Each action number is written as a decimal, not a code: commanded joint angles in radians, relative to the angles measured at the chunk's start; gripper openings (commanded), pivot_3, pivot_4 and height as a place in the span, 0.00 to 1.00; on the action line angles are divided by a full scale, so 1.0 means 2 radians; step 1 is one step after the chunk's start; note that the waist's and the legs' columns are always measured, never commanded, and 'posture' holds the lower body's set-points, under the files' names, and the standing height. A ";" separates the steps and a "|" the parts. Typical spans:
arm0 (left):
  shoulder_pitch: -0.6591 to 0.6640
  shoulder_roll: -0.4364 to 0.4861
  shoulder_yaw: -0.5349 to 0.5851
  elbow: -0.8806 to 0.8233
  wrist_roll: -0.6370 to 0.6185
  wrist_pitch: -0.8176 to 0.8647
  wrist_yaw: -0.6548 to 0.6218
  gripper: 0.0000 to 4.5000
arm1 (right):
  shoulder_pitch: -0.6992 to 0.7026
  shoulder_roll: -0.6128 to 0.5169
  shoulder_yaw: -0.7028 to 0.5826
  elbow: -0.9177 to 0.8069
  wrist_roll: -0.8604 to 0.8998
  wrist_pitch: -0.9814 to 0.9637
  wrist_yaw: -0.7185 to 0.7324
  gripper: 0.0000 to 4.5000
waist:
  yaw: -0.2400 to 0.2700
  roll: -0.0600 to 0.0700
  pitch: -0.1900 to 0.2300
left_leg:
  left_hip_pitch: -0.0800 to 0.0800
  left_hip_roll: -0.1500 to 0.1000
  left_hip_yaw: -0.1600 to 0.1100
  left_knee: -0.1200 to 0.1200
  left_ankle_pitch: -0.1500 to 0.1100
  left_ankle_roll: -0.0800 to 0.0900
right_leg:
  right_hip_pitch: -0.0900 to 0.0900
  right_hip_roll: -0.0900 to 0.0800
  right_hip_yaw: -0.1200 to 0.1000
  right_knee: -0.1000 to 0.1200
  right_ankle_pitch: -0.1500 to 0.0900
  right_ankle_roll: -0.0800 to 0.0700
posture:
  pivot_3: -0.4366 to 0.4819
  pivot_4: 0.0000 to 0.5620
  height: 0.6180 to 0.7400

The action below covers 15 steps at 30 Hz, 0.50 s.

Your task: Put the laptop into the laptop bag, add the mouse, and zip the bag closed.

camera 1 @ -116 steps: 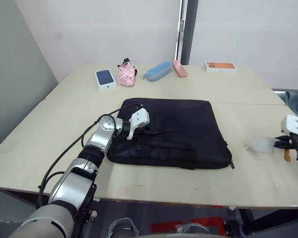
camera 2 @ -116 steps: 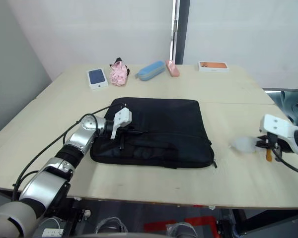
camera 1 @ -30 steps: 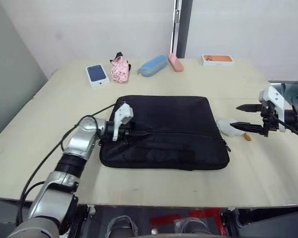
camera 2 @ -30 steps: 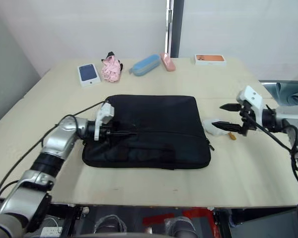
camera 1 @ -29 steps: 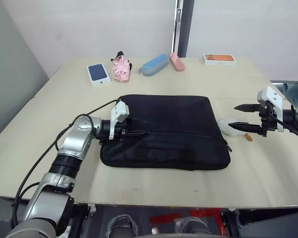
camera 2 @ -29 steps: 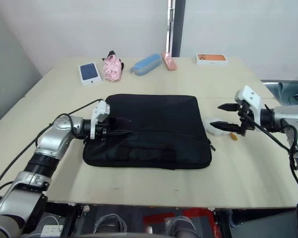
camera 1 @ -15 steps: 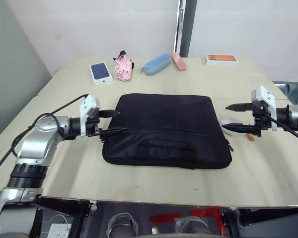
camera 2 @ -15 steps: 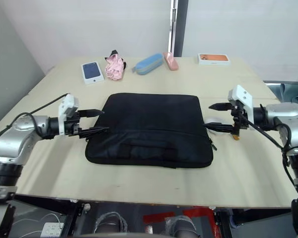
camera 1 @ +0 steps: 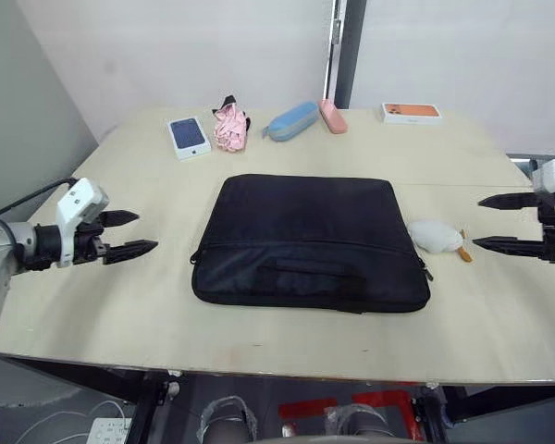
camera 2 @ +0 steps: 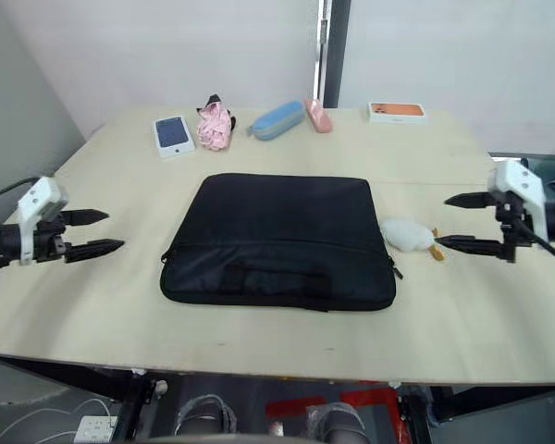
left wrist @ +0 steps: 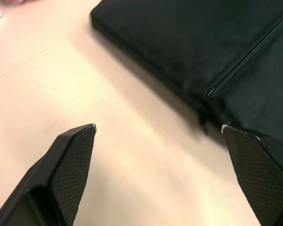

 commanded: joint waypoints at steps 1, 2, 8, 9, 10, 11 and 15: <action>-0.021 0.025 0.010 0.037 0.008 -0.024 -0.017 1.00 | -0.016 -0.022 -0.019 0.022 -0.001 -0.016 0.016 1.00 | 0.000 0.000 0.000 | 0.000 0.000 0.000 0.000 0.000 0.000 | 0.000 0.000 0.000 0.000 0.000 0.000 | 0.48 0.27 1.00; -0.029 0.029 0.007 0.050 0.011 -0.031 -0.021 1.00 | -0.019 -0.028 -0.019 0.029 -0.002 -0.017 0.018 1.00 | 0.000 0.000 0.000 | 0.000 0.000 0.000 0.001 0.000 0.000 | 0.000 0.000 0.000 0.001 0.000 0.000 | 0.48 0.27 1.00; -0.071 0.066 -0.002 0.090 0.010 -0.020 -0.060 1.00 | -0.034 -0.066 -0.029 0.054 0.005 -0.002 0.041 1.00 | 0.001 0.000 0.000 | 0.000 0.000 0.000 0.001 0.000 0.000 | 0.000 0.000 0.000 0.001 0.000 0.000 | 0.48 0.27 1.00; -0.080 0.075 -0.002 0.094 0.008 -0.015 -0.068 1.00 | -0.035 -0.071 -0.033 0.049 0.014 0.012 0.047 1.00 | 0.001 -0.001 0.000 | 0.000 0.000 0.000 0.001 0.000 0.000 | 0.000 0.000 0.000 0.001 0.000 0.000 | 0.48 0.27 1.00; -0.085 0.080 -0.003 0.096 0.008 -0.013 -0.074 1.00 | -0.035 -0.074 -0.035 0.046 0.019 0.023 0.050 1.00 | 0.001 -0.001 0.000 | 0.000 0.000 0.000 0.001 0.000 0.000 | 0.000 0.000 0.000 0.001 0.000 0.000 | 0.48 0.27 1.00; -0.089 0.082 -0.005 0.098 0.008 -0.011 -0.078 1.00 | -0.036 -0.075 -0.036 0.044 0.023 0.029 0.052 1.00 | 0.001 -0.001 0.000 | 0.000 0.000 0.000 0.001 0.000 0.000 | 0.000 0.000 0.000 0.001 0.000 0.000 | 0.48 0.27 1.00; -0.088 0.089 -0.007 0.092 0.008 -0.008 -0.091 1.00 | -0.026 -0.074 -0.041 0.023 0.035 0.044 0.051 1.00 | 0.001 -0.001 0.000 | 0.000 0.000 0.000 0.002 0.000 0.000 | 0.000 0.000 0.000 0.002 0.000 0.000 | 0.48 0.27 1.00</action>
